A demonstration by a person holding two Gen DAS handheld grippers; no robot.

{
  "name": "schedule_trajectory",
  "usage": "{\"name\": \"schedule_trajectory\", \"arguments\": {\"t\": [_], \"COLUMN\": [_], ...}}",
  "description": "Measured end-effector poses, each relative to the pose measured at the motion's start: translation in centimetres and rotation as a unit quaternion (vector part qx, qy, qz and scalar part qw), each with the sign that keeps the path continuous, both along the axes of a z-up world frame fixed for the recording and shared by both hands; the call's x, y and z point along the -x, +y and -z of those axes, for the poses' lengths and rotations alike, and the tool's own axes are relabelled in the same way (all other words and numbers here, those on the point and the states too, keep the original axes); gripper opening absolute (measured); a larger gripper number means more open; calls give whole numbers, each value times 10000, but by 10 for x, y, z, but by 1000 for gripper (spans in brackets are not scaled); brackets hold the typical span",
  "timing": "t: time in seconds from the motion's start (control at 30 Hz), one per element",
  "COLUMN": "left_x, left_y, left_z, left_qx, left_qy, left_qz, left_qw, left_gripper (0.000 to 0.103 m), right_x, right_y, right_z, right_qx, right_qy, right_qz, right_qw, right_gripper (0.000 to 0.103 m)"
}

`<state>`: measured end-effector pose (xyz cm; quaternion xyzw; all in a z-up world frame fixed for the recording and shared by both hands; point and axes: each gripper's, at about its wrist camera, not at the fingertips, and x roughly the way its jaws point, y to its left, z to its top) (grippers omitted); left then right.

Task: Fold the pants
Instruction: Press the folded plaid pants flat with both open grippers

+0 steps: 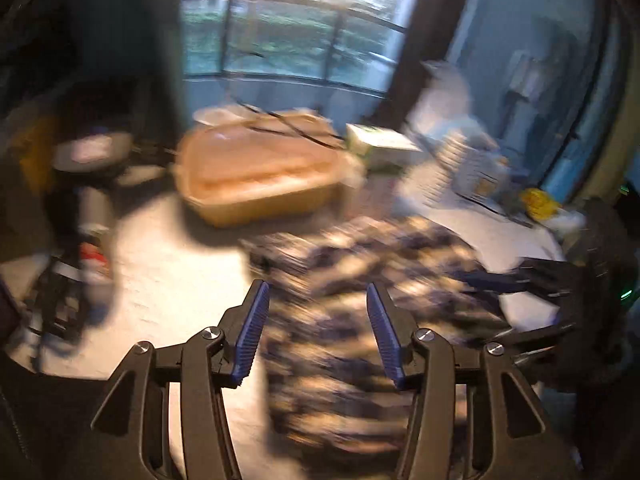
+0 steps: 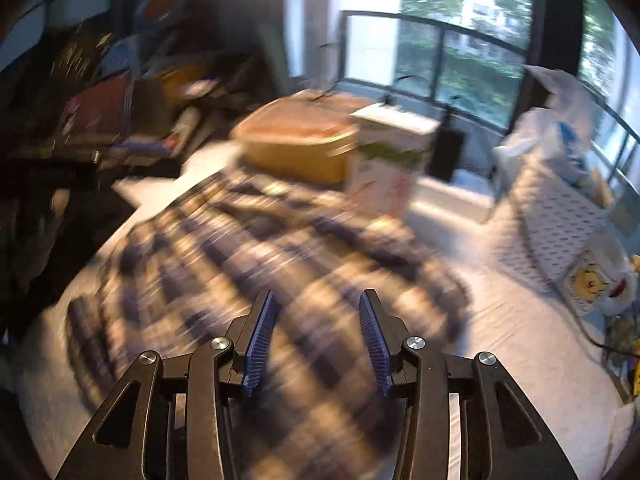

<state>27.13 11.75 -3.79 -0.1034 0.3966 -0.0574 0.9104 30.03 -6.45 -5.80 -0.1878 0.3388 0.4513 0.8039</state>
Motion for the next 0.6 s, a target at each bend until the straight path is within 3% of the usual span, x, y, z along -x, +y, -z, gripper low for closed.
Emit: {"name": "schedule_trajectory", "arguments": {"t": [0.1,0.2,0.27,0.5,0.6], "left_x": [0,0,4,10,15], "left_y": [-27,-37,-40,-40,-32], "left_z": [22,48,51,49,48], "left_qx": [0,-178,-313,-407,-590], "left_qy": [332,672,513,543,569], "left_qz": [363,347,391,407,193], "left_qw": [9988,9970,9974,9969,9964], "left_gripper": [51,51,51,51,51], "right_x": [23,33,36,46,51], "right_y": [3,0,-3,-35,-50], "right_z": [17,35,39,40,42], "right_qx": [310,524,503,443,370], "right_qy": [-12,70,107,84,91], "right_qz": [-227,-194,-156,-41,66], "right_qw": [9993,9984,9986,9990,9993], "right_gripper": [47,46,46,47,47]}}
